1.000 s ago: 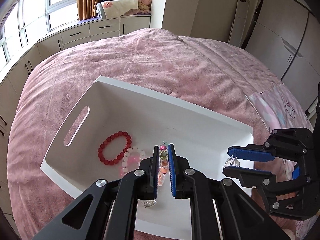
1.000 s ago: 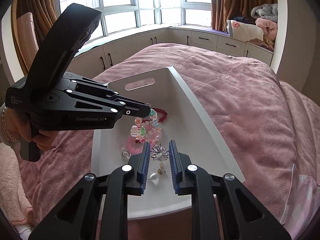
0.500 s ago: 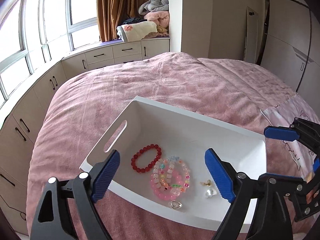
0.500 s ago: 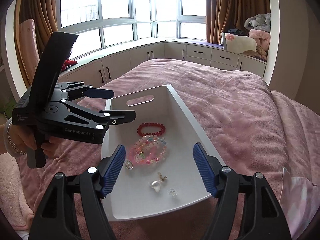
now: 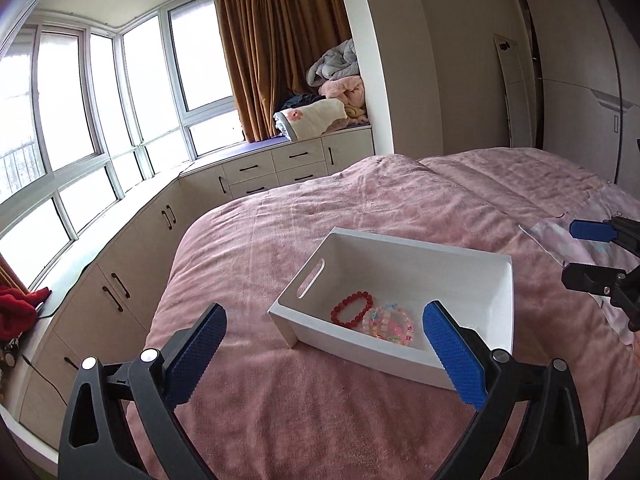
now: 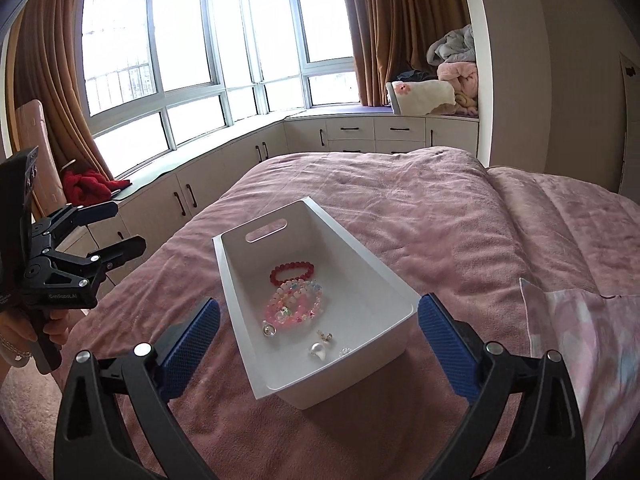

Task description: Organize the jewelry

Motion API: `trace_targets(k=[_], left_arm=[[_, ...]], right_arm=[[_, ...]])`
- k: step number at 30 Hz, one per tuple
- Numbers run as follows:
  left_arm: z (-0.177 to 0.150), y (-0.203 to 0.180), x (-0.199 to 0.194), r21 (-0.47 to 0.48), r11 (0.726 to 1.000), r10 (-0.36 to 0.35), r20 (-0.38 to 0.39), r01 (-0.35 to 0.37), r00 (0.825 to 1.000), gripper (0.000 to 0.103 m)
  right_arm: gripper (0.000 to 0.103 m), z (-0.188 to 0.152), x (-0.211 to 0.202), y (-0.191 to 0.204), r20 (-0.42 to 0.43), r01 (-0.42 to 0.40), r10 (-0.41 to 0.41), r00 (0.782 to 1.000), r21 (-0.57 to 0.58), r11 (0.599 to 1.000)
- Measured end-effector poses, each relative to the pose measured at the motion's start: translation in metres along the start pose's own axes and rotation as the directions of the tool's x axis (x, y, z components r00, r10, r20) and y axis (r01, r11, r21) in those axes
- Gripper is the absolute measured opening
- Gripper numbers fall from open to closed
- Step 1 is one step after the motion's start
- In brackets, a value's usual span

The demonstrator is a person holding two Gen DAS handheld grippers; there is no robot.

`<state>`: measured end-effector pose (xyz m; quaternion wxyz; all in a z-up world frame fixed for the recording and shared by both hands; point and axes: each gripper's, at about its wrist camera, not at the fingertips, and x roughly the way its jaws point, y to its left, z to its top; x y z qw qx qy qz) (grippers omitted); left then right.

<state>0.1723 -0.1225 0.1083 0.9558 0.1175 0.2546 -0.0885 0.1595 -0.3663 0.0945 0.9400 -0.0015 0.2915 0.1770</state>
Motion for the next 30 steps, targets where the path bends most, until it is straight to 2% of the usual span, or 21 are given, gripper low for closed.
trace_targets(k=[3, 5, 9, 15, 20, 26, 30], left_arm=[[-0.006, -0.005, -0.014, -0.027, 1.0, -0.003, 0.016, 0.004, 1.0, 0.099], [-0.012, -0.009, -0.018, -0.044, 0.999, 0.025, 0.018, -0.024, 1.0, 0.099], [-0.026, -0.01, -0.021, -0.119, 0.992, 0.042, -0.002, -0.042, 0.999, 0.099], [-0.045, -0.009, -0.025, -0.195, 0.979, 0.061, -0.018, -0.064, 0.998, 0.099], [-0.062, -0.012, -0.024, -0.216, 0.973, 0.072, -0.029, -0.076, 0.997, 0.099], [-0.079, -0.019, -0.009, -0.23, 0.97, 0.063, -0.068, -0.077, 0.996, 0.099], [-0.088, -0.028, 0.001, -0.211, 0.974, 0.063, -0.101, -0.083, 0.993, 0.099]], right_arm=[[0.098, -0.011, -0.005, 0.015, -0.008, 0.018, -0.018, 1.0, -0.054, 0.998], [0.098, -0.018, -0.01, 0.027, -0.001, 0.03, -0.03, 1.0, -0.088, 0.996], [0.098, -0.028, -0.017, 0.043, 0.004, 0.01, -0.01, 1.0, -0.099, 0.995], [0.098, -0.044, -0.018, 0.058, 0.021, 0.07, -0.068, 0.997, -0.179, 0.981], [0.098, -0.058, -0.013, 0.062, 0.047, 0.114, -0.106, 0.993, -0.241, 0.964], [0.098, -0.07, 0.004, 0.057, 0.029, 0.13, -0.127, 0.992, -0.249, 0.96], [0.098, -0.069, 0.007, 0.051, 0.059, 0.128, -0.118, 0.991, -0.23, 0.965]])
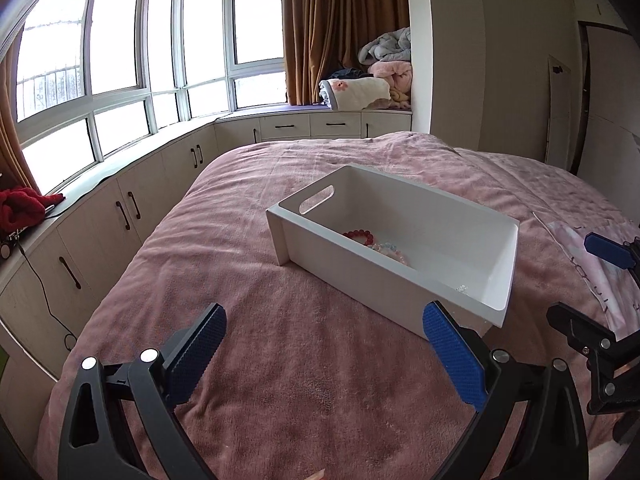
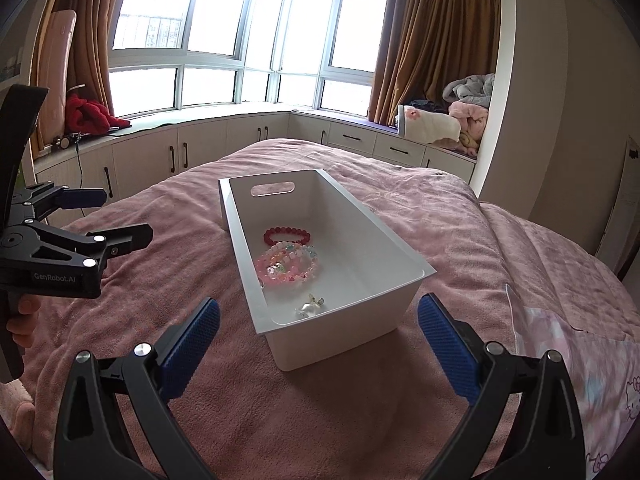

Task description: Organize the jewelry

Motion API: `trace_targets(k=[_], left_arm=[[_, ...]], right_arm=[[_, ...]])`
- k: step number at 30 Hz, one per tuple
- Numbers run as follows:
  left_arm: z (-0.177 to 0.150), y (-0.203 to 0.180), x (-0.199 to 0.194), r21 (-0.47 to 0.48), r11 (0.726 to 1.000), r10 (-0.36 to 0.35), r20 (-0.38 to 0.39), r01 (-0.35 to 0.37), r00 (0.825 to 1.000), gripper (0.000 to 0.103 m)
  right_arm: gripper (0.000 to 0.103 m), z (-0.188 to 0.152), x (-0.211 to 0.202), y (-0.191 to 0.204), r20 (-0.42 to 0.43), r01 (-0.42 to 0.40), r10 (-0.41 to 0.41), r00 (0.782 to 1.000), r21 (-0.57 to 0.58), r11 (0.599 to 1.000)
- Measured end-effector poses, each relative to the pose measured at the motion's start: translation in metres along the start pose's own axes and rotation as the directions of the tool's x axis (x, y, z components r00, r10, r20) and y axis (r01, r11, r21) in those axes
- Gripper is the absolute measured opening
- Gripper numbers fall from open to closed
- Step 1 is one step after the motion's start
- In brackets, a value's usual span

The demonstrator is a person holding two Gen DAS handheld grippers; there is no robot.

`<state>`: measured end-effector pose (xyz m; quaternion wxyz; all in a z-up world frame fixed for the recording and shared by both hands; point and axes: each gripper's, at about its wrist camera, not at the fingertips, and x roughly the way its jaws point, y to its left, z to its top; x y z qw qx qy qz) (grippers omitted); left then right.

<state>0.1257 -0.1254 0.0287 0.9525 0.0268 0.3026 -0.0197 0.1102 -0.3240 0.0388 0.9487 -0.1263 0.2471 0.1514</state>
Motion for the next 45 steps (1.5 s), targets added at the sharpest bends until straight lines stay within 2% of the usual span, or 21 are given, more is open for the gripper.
trace_targets(k=[5, 10, 19, 30, 45], left_arm=[[-0.005, -0.004, 0.005, 0.0, 1.0, 0.002, -0.002, -0.002, 1.0, 0.099], [-0.008, -0.006, 0.011, -0.011, 1.0, 0.013, 0.004, -0.013, 1.0, 0.099], [-0.015, -0.012, 0.02, -0.008, 1.0, 0.022, -0.018, -0.022, 1.0, 0.099], [-0.016, -0.014, 0.021, 0.0, 0.999, 0.033, -0.015, -0.033, 0.999, 0.099], [-0.023, -0.017, 0.019, 0.006, 0.999, 0.038, 0.026, -0.038, 0.999, 0.099]], right_arm=[[0.098, -0.008, 0.011, -0.002, 0.01, 0.03, -0.03, 1.0, 0.017, 0.999], [0.098, -0.014, 0.024, -0.003, -0.021, -0.001, 0.002, 1.0, 0.025, 1.0], [0.098, -0.019, 0.031, 0.0, -0.021, -0.034, 0.035, 0.999, 0.013, 0.999], [0.098, -0.019, 0.028, -0.003, -0.012, -0.036, 0.037, 0.999, 0.033, 0.999], [0.098, -0.019, 0.028, -0.001, -0.013, -0.05, 0.05, 0.999, 0.028, 0.998]])
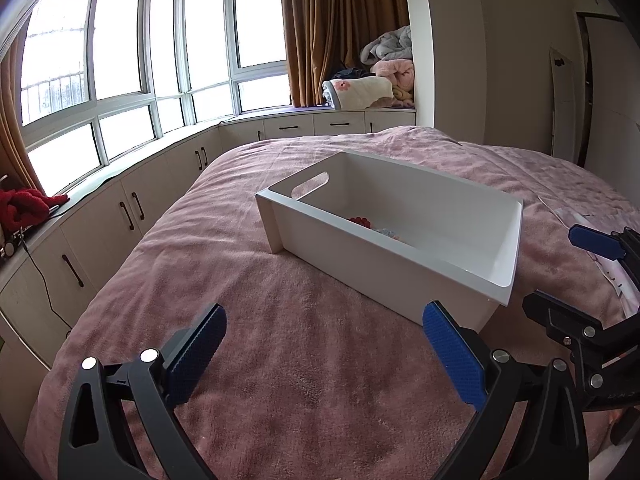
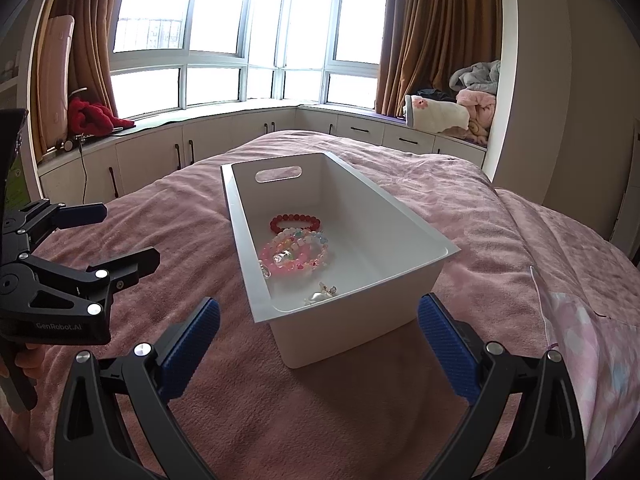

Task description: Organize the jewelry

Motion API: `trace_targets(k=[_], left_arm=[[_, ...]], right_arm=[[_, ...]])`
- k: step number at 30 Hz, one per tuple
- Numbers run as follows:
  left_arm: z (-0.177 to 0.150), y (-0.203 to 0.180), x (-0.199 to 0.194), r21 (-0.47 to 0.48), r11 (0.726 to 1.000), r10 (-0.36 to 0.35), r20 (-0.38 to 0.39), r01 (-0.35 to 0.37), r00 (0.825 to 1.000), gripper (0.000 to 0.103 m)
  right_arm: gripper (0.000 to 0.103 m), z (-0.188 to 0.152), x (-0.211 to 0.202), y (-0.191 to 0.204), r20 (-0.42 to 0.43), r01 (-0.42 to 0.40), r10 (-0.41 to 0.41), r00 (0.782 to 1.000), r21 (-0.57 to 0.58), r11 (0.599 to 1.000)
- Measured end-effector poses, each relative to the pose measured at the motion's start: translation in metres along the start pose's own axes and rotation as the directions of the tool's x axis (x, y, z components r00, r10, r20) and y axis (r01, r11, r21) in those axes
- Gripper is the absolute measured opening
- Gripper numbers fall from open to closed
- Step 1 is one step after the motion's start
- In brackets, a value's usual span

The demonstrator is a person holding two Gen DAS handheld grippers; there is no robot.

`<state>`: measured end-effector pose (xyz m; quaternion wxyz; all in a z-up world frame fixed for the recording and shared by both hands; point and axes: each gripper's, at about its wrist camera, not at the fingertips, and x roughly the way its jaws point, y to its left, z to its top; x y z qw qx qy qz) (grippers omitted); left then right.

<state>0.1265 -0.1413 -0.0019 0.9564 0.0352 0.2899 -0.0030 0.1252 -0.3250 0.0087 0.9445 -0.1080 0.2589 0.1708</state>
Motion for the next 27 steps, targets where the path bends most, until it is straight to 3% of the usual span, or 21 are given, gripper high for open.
trace_targets(k=[19, 23, 27], left_arm=[[-0.0026, -0.0021, -0.002, 0.002, 1.0, -0.005, 0.008, 0.005, 1.0, 0.099], [-0.0026, -0.0006, -0.0017, -0.017, 0.999, -0.044, 0.0, 0.044, 0.999, 0.099], [-0.0027, 0.0025, -0.0072, -0.05, 0.998, -0.043, 0.038, 0.045, 0.998, 0.099]], right_arm=[[0.098, -0.0011, 0.0018, 0.0004, -0.007, -0.003, 0.003, 1.0, 0.006, 1.0], [0.098, -0.0018, 0.0026, 0.0005, -0.013, -0.003, 0.003, 1.0, 0.005, 1.0], [0.098, -0.0024, 0.0031, 0.001, -0.015, -0.005, 0.005, 1.0, 0.002, 1.0]])
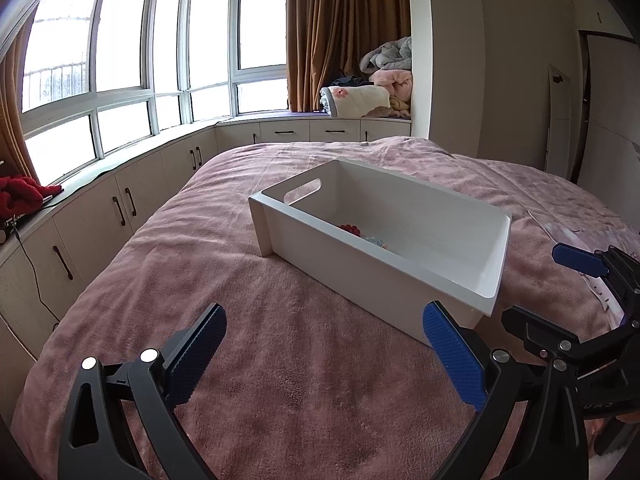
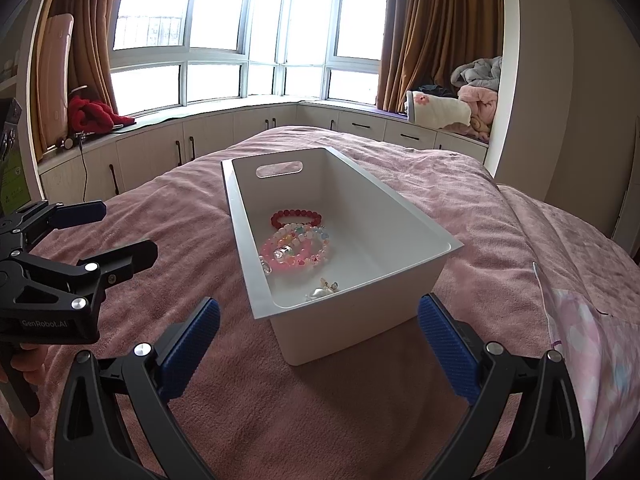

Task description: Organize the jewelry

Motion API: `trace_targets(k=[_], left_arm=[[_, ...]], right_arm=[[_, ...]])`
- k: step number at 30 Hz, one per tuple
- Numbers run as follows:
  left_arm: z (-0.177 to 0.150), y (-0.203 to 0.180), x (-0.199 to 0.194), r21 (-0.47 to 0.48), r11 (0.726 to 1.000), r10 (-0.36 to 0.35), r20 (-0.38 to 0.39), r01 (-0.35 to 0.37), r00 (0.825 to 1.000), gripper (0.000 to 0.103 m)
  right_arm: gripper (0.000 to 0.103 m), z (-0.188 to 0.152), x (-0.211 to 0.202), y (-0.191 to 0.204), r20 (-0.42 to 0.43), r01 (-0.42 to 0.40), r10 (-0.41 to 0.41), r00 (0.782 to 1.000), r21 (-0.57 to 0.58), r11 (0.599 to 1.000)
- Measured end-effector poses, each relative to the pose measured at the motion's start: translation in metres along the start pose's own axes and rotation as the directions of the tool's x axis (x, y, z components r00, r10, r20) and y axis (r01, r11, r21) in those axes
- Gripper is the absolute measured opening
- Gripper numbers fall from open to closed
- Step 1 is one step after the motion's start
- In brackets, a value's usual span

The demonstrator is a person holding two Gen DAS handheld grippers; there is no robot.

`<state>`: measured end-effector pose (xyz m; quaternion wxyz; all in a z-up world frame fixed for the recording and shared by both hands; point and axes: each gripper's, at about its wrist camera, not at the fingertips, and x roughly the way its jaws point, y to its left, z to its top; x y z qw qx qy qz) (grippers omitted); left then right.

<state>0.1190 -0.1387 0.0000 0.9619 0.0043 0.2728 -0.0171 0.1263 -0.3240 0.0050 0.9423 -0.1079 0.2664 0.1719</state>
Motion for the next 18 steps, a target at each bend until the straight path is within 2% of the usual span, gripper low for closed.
trace_targets(k=[9, 18], left_arm=[[0.002, -0.01, -0.009, 0.052, 0.998, 0.042, 0.063, -0.045, 0.997, 0.099], [0.003, -0.013, -0.007, 0.069, 0.997, 0.042, 0.037, -0.044, 0.998, 0.099]], right_arm=[[0.098, -0.001, 0.0, -0.001, -0.003, 0.0, 0.0, 1.0, 0.004, 1.0], [0.098, 0.0, 0.001, 0.0, -0.005, 0.002, -0.002, 1.0, -0.004, 1.0]])
